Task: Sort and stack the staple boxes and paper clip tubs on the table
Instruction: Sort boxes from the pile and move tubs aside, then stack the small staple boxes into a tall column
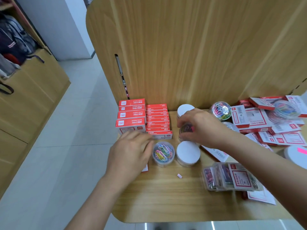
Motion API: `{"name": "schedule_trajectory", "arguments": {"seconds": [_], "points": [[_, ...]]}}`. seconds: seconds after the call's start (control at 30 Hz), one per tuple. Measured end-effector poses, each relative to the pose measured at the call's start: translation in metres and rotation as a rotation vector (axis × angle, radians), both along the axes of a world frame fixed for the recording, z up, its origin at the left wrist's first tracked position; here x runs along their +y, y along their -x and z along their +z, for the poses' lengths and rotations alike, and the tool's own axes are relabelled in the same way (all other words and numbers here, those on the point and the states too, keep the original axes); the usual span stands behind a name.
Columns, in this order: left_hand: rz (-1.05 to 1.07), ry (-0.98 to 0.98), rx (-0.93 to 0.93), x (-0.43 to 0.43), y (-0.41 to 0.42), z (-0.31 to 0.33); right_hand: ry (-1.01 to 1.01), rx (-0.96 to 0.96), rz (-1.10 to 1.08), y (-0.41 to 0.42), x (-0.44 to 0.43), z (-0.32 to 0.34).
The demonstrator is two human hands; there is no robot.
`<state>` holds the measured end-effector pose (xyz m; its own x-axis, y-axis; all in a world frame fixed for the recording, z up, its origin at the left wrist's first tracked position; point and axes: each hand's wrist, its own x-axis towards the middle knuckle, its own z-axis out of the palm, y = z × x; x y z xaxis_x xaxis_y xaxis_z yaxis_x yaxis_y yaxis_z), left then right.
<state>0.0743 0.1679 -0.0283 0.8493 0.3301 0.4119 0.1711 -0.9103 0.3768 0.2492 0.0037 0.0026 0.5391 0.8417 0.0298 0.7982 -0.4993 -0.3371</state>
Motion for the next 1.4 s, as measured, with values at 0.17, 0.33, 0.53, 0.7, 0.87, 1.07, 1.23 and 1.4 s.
{"name": "schedule_trajectory", "arguments": {"seconds": [0.17, 0.33, 0.53, 0.7, 0.87, 1.07, 1.23, 1.4], "points": [[-0.154, 0.25, 0.165, -0.015, 0.016, -0.015, 0.017, -0.004, 0.022, 0.0, -0.009, 0.0], [-0.107, 0.22, 0.2, -0.029, 0.012, -0.027, 0.019, 0.098, 0.068, 0.016, -0.029, 0.02], [-0.049, 0.244, 0.098, -0.04, 0.007, -0.024, 0.352, -0.091, 0.142, 0.045, -0.028, 0.018], [-0.039, 0.251, 0.073, -0.038, 0.01, -0.019, 0.464, -0.242, 0.125, 0.053, -0.015, 0.018], [-0.027, 0.296, 0.055, -0.039, 0.014, -0.005, 0.418, -0.255, 0.109, 0.053, -0.013, 0.017], [-0.068, 0.425, -0.06, -0.043, 0.015, 0.021, -0.127, 0.453, -0.141, 0.034, -0.061, 0.049], [-0.22, 0.436, -0.048, -0.078, 0.004, 0.064, -0.63, 1.074, -0.19, 0.033, -0.13, 0.06], [-0.407, 0.314, -0.023, -0.142, -0.004, 0.097, -0.767, 1.053, -0.324, 0.032, -0.2, 0.051]]}}
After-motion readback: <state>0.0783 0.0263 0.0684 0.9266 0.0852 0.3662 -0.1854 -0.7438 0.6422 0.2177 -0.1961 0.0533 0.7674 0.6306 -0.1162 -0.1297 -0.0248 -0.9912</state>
